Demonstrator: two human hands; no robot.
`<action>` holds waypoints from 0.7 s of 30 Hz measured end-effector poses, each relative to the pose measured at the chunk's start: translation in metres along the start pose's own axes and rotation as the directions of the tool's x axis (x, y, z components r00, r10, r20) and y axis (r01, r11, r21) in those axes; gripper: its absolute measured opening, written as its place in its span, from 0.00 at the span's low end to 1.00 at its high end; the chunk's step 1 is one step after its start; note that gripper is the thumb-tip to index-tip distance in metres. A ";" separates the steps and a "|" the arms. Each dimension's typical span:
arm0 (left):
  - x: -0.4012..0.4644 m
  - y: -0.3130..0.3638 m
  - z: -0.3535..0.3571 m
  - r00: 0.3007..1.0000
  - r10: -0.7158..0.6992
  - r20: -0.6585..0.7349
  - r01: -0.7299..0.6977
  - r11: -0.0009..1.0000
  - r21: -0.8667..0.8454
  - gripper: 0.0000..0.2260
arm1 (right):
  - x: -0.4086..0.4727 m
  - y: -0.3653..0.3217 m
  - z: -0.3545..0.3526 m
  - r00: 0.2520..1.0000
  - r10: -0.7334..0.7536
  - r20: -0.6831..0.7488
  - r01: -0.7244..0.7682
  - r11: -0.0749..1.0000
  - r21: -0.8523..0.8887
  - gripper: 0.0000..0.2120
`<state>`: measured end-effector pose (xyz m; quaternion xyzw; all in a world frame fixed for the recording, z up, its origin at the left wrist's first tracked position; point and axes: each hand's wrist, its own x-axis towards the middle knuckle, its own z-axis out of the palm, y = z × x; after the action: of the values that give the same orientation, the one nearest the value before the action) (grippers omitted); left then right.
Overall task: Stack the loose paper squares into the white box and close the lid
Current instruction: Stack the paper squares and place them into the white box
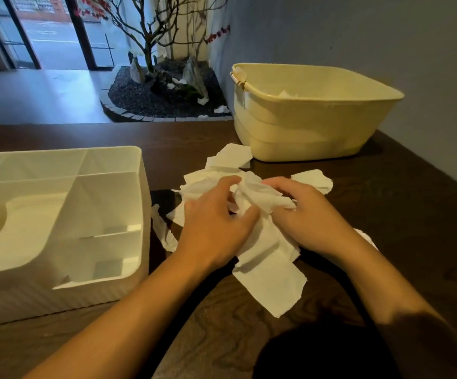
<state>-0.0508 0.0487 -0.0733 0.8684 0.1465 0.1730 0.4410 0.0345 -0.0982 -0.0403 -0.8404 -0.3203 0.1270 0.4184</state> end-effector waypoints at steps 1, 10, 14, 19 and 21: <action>0.000 0.000 -0.001 0.999 0.015 0.031 -0.016 1.000 0.015 0.21 | 0.000 0.000 0.000 1.000 -0.020 -0.006 0.020 1.000 -0.007 0.13; 0.006 -0.014 0.001 0.979 0.097 -0.180 -0.133 0.971 -0.200 0.09 | -0.004 -0.008 -0.001 0.996 -0.033 0.078 0.000 0.923 0.384 0.12; 0.004 -0.010 -0.002 0.959 0.116 -0.259 -0.195 0.932 -0.304 0.05 | 0.001 -0.004 0.000 0.996 0.083 -0.022 -0.064 0.890 0.452 0.13; 0.003 -0.007 -0.004 0.940 0.144 -0.308 -0.258 0.893 -0.369 0.08 | 0.003 0.000 0.005 1.000 0.015 0.010 -0.018 0.916 0.401 0.19; 0.001 -0.005 -0.005 0.941 0.160 -0.299 -0.278 0.869 -0.409 0.09 | 0.002 0.001 0.007 0.995 -0.047 0.086 0.009 0.918 0.396 0.27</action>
<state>-0.0520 0.0554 -0.0748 0.7256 0.0582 0.3615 0.5826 0.0335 -0.0928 -0.0453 -0.7273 -0.3193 0.2223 0.5655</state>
